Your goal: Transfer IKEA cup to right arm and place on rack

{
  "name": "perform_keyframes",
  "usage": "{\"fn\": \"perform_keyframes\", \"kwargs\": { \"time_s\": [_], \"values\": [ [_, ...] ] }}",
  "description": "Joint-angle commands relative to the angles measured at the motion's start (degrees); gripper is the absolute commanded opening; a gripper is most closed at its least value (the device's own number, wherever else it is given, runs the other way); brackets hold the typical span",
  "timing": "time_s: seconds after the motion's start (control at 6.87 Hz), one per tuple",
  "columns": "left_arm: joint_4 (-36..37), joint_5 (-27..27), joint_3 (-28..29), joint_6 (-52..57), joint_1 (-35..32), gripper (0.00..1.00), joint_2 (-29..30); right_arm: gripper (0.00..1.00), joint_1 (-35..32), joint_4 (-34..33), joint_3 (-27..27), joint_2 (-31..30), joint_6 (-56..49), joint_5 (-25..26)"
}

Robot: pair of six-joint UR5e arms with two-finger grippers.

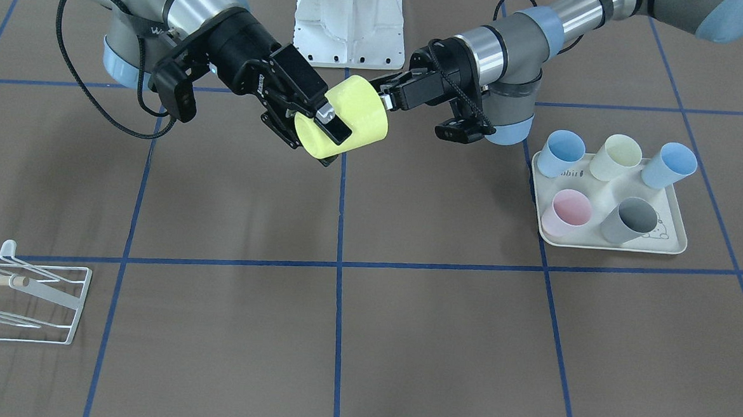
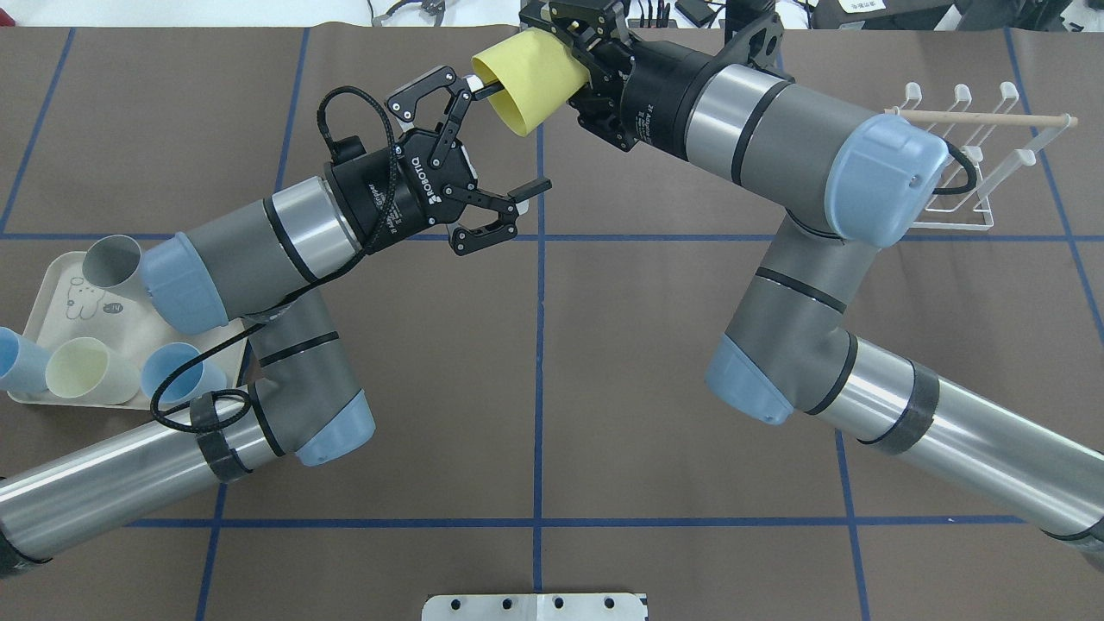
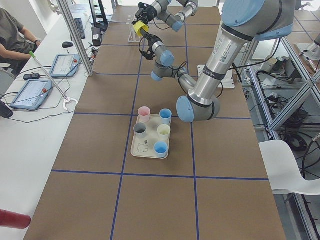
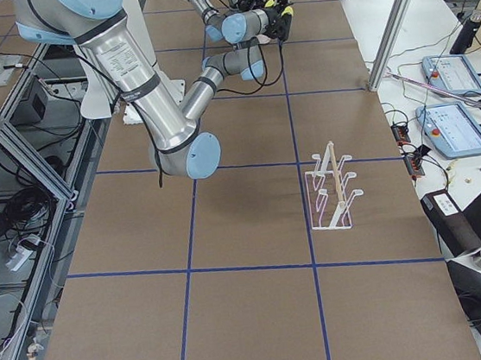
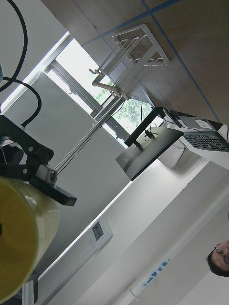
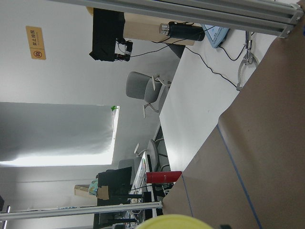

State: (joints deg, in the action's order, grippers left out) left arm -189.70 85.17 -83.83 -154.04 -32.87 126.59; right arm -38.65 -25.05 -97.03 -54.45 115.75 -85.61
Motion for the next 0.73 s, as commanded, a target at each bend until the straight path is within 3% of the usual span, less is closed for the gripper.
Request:
{"fn": "perform_keyframes", "kwargs": {
  "time_s": [0.0, 0.58],
  "values": [
    [-0.3, 0.1, -0.1, 1.9, -0.3, 1.0, 0.0, 0.0, -2.9, -0.1, 0.1, -0.5, 0.2, 0.0],
    [0.1, 0.5, -0.1, 2.2, -2.5, 1.0, -0.2, 0.0, -13.1, -0.3, 3.2, -5.7, -0.7, -0.8]
  ]
}}
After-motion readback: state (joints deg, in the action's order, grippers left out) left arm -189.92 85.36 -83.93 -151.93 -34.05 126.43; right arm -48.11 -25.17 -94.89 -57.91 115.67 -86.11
